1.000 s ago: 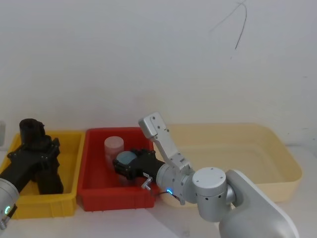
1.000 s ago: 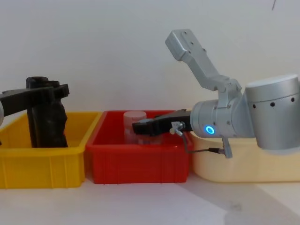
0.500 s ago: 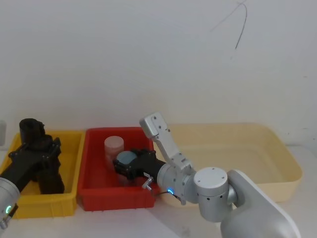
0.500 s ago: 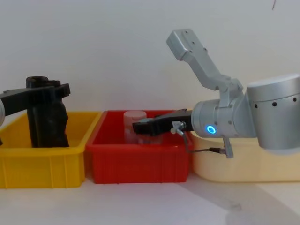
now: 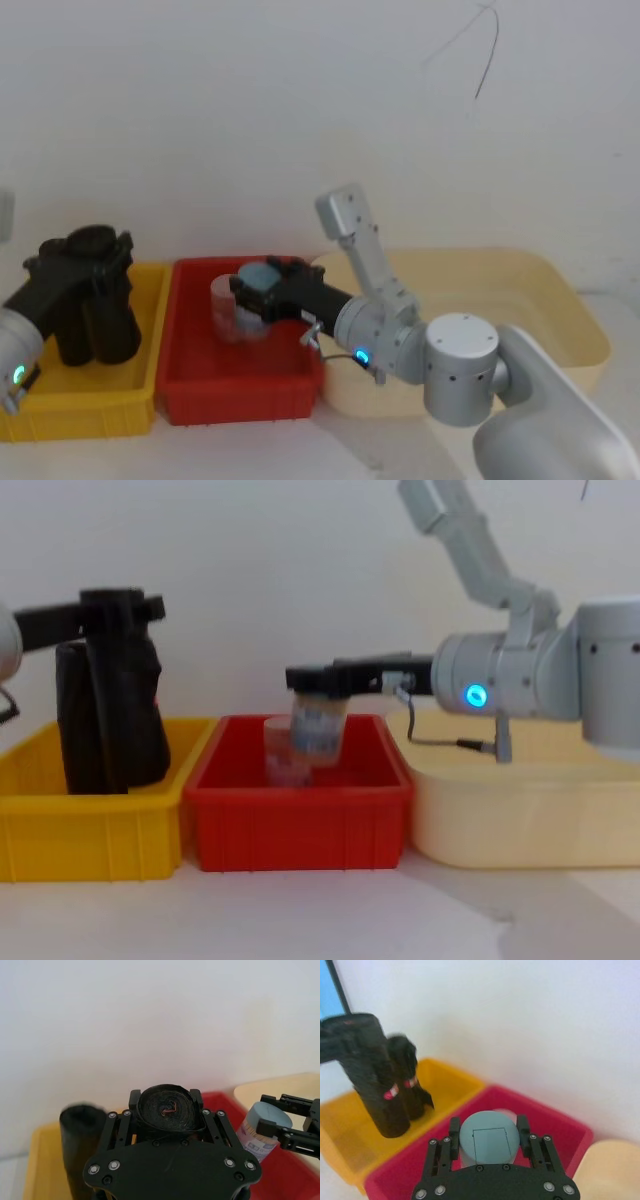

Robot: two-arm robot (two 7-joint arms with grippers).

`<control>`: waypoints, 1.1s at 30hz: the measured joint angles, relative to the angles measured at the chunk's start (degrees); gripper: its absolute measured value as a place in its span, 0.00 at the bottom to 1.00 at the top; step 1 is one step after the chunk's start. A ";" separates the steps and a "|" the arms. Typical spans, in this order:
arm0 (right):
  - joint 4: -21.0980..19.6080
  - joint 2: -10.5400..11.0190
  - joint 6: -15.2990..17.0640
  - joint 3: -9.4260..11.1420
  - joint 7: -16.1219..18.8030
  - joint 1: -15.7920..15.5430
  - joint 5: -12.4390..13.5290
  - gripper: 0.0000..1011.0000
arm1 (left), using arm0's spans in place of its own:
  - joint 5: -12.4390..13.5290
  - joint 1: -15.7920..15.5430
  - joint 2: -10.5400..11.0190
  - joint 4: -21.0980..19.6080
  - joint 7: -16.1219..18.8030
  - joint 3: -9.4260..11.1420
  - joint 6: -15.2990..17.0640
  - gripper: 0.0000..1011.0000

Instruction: Pick up the garbage bag with the one hand and transfer it to the other hand.

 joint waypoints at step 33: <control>-13.30 7.02 -0.76 9.52 -5.97 -2.59 3.05 0.66 | -2.42 -23.38 -4.12 19.85 -14.67 8.10 -3.32 0.55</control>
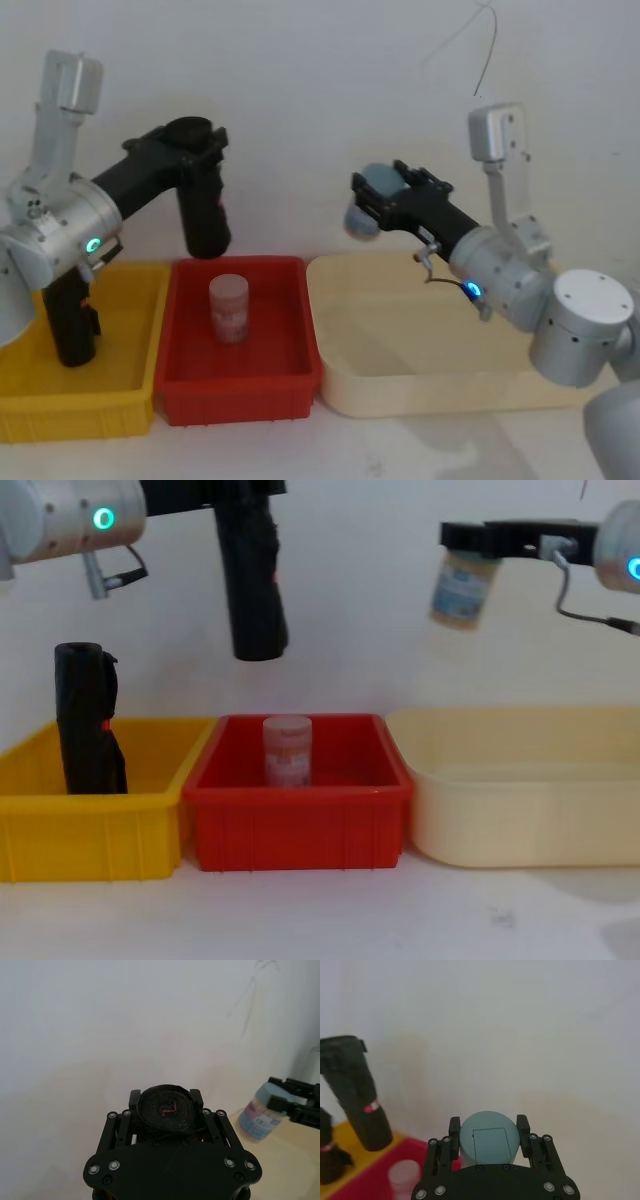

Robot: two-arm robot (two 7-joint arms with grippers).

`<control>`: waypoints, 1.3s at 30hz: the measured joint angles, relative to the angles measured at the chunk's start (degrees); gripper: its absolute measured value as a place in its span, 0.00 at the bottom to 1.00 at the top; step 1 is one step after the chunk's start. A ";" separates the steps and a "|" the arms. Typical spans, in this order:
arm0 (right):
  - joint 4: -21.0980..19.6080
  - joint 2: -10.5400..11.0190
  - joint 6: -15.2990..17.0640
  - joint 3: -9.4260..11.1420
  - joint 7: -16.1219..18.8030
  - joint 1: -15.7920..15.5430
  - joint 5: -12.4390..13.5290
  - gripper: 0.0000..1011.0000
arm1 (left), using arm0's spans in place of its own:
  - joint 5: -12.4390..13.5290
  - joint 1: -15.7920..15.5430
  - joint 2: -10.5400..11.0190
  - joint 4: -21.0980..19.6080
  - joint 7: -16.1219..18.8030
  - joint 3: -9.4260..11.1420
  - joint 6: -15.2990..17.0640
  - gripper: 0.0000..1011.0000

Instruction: Pick up the garbage bag with the one hand and transfer it to the other hand.

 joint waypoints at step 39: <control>0.39 4.32 1.96 5.41 -4.19 -6.64 -0.20 0.99 | -9.96 -27.24 -16.57 53.52 -29.35 7.51 -17.21 0.55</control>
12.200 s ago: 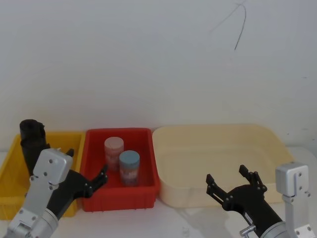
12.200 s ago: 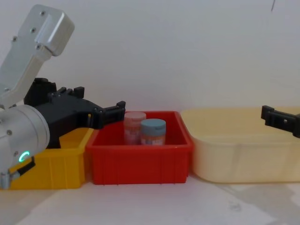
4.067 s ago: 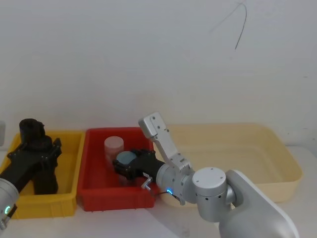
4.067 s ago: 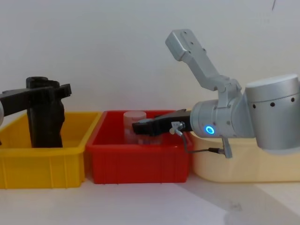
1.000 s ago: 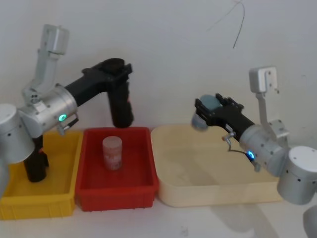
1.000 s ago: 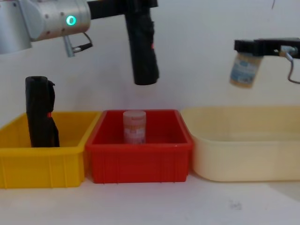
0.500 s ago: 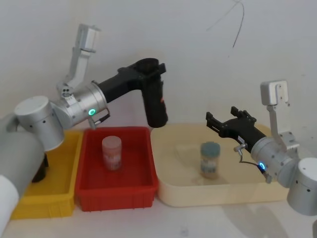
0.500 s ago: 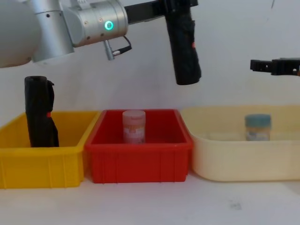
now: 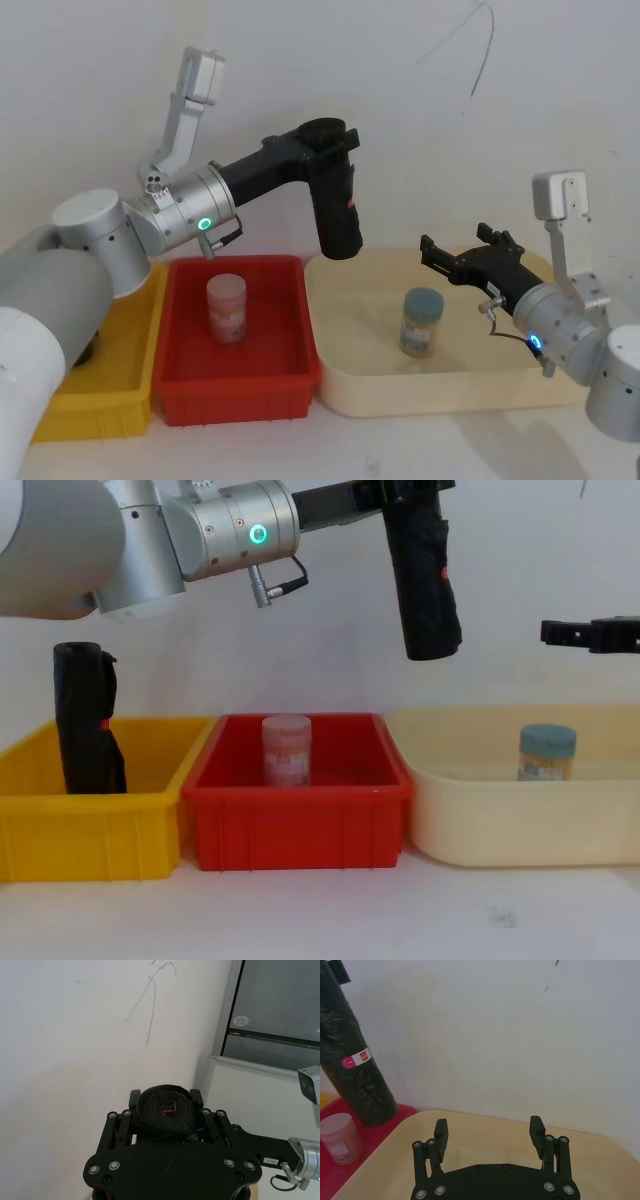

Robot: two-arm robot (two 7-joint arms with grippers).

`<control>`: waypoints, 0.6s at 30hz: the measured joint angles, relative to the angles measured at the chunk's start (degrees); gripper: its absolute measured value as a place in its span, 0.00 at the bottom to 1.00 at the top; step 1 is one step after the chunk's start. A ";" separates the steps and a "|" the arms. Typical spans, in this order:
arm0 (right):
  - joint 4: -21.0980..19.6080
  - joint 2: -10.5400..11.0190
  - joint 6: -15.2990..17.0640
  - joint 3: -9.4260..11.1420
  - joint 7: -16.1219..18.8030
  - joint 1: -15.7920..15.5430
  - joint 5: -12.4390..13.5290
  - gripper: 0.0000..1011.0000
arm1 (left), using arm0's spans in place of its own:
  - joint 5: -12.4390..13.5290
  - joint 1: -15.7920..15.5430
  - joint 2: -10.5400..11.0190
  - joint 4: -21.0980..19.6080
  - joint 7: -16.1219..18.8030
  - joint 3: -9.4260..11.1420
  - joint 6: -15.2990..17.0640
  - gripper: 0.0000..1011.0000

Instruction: Pick up the garbage bag with the one hand and transfer it to the other hand.

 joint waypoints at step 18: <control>-4.28 1.78 0.64 -0.85 7.20 -1.60 3.97 0.99 | -0.99 -2.38 -1.38 4.74 -2.25 0.62 -1.63 0.55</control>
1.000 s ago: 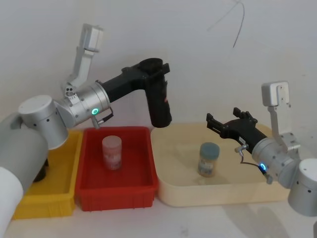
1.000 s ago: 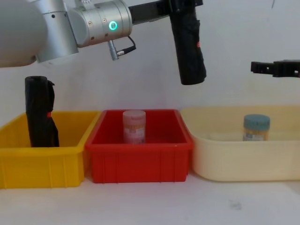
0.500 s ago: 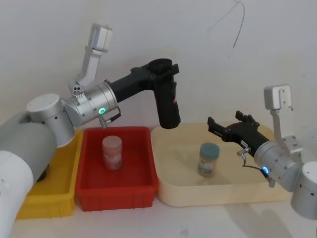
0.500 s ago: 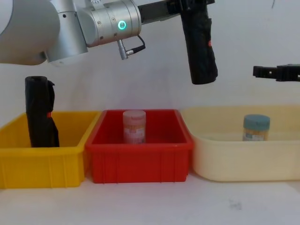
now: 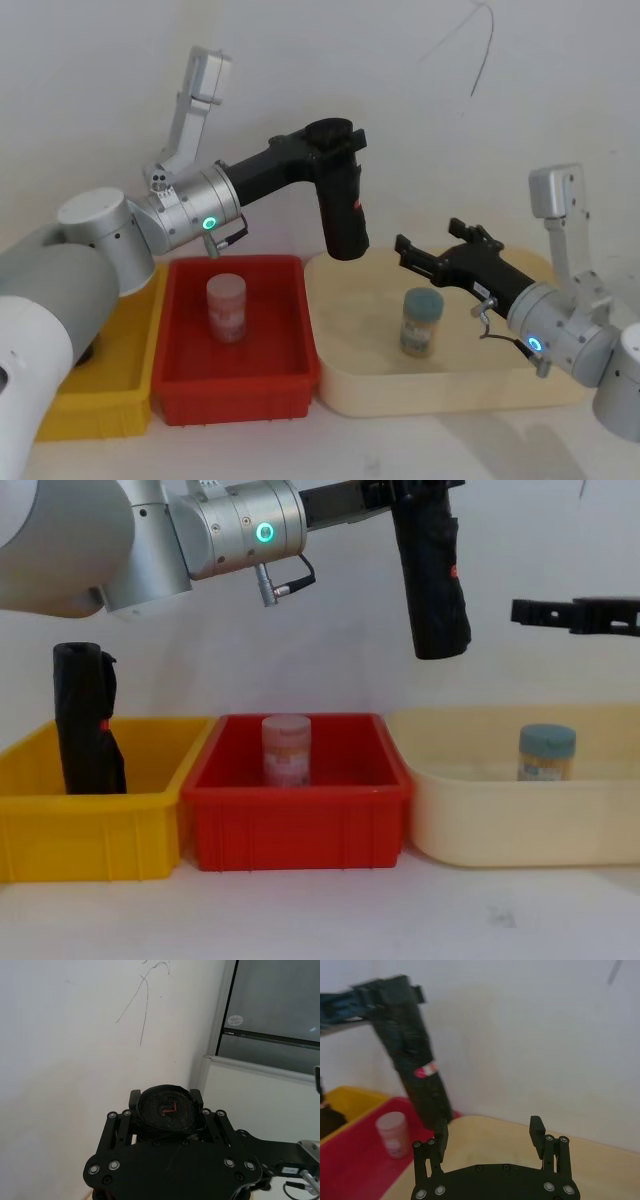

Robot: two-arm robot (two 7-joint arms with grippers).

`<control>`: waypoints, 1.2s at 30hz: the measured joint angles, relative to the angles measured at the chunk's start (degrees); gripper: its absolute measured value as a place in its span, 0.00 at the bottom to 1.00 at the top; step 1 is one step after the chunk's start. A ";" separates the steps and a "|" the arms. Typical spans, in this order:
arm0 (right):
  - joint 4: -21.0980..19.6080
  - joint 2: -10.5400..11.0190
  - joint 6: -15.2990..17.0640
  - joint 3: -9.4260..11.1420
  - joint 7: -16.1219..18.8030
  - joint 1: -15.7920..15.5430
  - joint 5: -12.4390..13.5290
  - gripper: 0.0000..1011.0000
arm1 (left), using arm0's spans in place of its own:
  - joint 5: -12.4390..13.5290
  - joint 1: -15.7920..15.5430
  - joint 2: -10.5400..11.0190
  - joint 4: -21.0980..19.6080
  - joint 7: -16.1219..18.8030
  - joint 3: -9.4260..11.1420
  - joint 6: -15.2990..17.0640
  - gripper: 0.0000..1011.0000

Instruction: Pick up the garbage bag with the one hand and transfer it to the other hand.

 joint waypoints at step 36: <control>4.33 -3.06 -10.57 -10.89 -3.73 7.07 -13.11 0.99 | -0.27 -0.61 -0.39 1.33 -0.63 0.15 -0.44 0.55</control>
